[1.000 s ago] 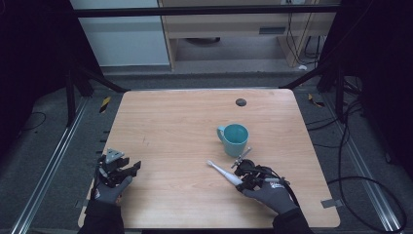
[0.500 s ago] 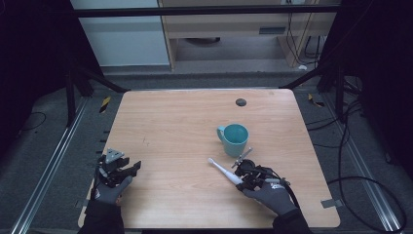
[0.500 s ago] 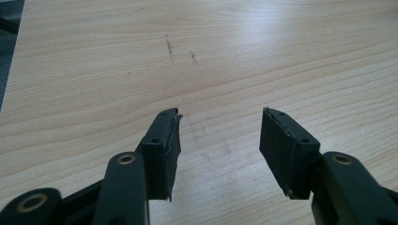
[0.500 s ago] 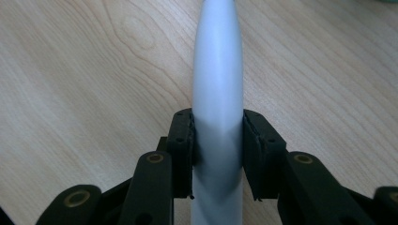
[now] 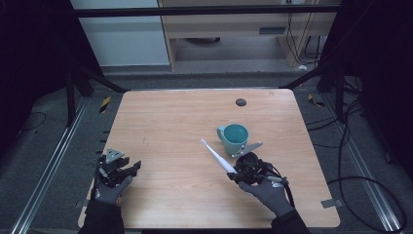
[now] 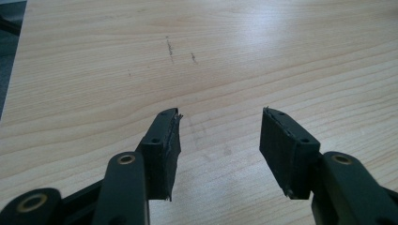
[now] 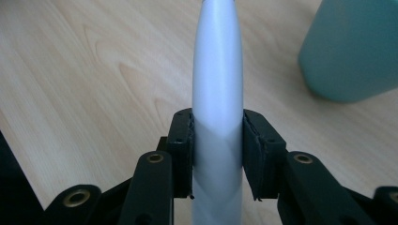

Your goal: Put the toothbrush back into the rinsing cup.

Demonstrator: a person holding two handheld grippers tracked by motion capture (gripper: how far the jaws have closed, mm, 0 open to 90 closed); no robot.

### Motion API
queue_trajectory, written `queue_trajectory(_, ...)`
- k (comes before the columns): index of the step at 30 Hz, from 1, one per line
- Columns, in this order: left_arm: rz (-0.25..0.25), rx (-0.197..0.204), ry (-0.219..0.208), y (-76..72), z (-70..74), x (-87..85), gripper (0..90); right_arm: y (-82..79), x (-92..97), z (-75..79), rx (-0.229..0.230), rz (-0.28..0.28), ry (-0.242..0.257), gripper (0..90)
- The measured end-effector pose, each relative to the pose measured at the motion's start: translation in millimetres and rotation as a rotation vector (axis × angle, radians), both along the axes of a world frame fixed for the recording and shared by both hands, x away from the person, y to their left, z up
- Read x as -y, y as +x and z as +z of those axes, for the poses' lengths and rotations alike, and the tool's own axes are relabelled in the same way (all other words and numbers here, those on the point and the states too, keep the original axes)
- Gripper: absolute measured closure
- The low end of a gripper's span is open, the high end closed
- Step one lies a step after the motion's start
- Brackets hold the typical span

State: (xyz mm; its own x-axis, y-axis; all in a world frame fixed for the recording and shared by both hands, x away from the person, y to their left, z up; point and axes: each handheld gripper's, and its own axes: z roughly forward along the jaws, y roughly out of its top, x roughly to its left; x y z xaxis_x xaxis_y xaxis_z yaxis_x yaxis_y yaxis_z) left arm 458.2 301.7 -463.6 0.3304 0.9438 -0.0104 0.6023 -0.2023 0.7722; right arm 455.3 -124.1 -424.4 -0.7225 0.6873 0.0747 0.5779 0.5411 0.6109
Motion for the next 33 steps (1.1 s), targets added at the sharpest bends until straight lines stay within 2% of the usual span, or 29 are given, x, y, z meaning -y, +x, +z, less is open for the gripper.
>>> queue_trajectory(2,0.003,0.000,-0.001,0.0,-0.1,-0.2,47.4,0.7,-1.1,6.4,0.034,-0.015,0.031,66.3)
queue_trajectory(9,0.004,0.002,0.004,0.0,0.1,-0.5,47.4,7.7,-7.5,28.7,0.124,-0.060,0.196,66.4)
queue_trajectory(13,0.003,0.000,0.003,0.3,-0.4,-0.5,47.4,13.8,-12.5,37.3,0.179,-0.102,0.250,66.4)
queue_trajectory(17,0.006,0.001,0.000,0.5,-0.4,-0.8,47.4,20.6,-16.7,42.4,0.211,-0.131,0.288,66.4)
queue_trajectory(21,0.006,0.002,0.000,0.6,-0.5,-1.1,47.4,27.9,-19.8,46.0,0.258,-0.166,0.346,66.4)
queue_trajectory(27,0.006,0.000,-0.001,1.1,-0.8,-1.8,47.3,39.8,-20.8,48.9,0.329,-0.228,0.396,66.4)
queue_trajectory(33,0.007,-0.001,-0.001,1.3,-0.7,-2.3,47.3,56.0,-19.0,52.3,0.369,-0.282,0.430,66.5)
